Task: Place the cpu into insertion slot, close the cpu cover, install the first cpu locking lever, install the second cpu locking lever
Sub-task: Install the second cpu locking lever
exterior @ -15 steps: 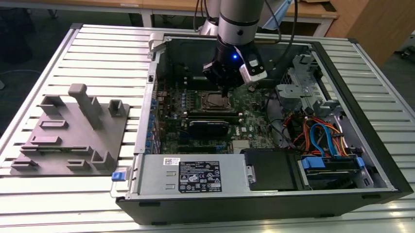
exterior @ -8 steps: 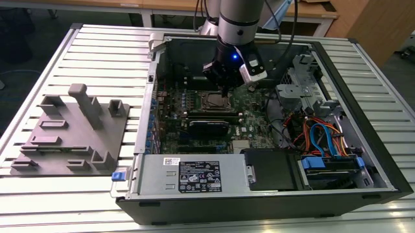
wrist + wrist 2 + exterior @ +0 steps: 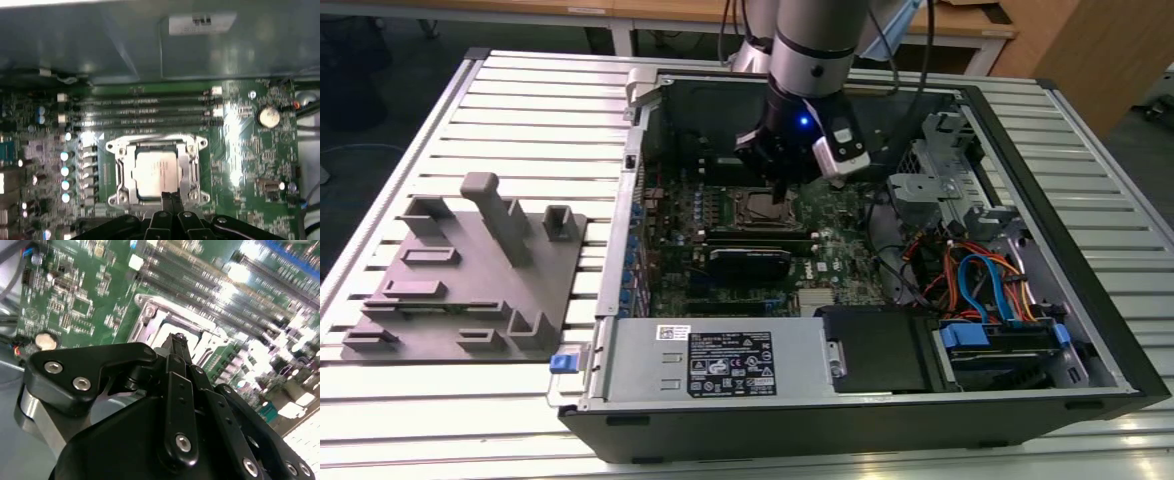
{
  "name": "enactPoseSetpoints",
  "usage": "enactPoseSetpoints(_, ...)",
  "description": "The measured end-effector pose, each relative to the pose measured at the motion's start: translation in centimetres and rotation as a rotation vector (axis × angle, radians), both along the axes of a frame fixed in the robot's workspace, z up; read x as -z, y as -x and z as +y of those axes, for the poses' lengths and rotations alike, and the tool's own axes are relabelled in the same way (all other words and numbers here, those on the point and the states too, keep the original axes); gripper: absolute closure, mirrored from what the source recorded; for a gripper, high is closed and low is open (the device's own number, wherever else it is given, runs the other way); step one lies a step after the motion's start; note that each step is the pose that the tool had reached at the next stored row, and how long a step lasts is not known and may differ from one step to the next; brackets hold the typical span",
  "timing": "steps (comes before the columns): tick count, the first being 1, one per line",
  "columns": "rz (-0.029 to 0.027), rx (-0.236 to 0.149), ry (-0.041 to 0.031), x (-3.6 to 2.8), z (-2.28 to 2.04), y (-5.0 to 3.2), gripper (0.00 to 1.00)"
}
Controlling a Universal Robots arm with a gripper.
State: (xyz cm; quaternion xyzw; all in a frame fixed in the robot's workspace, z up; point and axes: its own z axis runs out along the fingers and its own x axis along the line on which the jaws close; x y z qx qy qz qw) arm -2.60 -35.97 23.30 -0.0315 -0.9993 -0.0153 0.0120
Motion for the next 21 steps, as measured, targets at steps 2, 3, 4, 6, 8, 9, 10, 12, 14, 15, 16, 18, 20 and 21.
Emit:
enactPoseSetpoints(2,0.0005,0.000,-0.0002,0.00,-0.58,0.00,0.90)
enactPoseSetpoints(3,0.0009,0.000,-0.0002,0.00,-0.87,0.00,0.90)
enactPoseSetpoints(4,0.0012,0.000,-0.0003,0.00,-1.13,0.00,0.90)
enactPoseSetpoints(6,0.0081,0.000,-0.0002,0.00,-1.59,0.00,0.90)
enactPoseSetpoints(8,0.0256,0.000,-0.0005,0.02,-1.91,0.00,0.90)
enactPoseSetpoints(9,0.0324,0.000,-0.0006,0.07,-2.01,0.02,0.90)
enactPoseSetpoints(10,0.0369,-0.001,-0.0006,0.14,-2.06,0.08,0.90)
enactPoseSetpoints(12,0.0399,-0.012,-0.0002,0.35,-2.11,0.16,0.90)
enactPoseSetpoints(14,0.0406,-0.026,0.0000,0.59,-2.16,0.29,0.90)
enactPoseSetpoints(15,0.0408,-0.030,0.0002,0.65,-2.21,0.41,0.90)
enactPoseSetpoints(16,0.0408,-0.031,0.0001,0.71,-2.22,0.75,0.90)
enactPoseSetpoints(18,0.0409,-0.031,0.0000,0.78,-2.24,1.62,0.90)
enactPoseSetpoints(20,0.0408,-0.031,-0.0024,0.82,-2.31,2.52,0.90)
enactPoseSetpoints(21,0.0408,-0.031,-0.0044,0.83,-2.41,2.93,0.90)
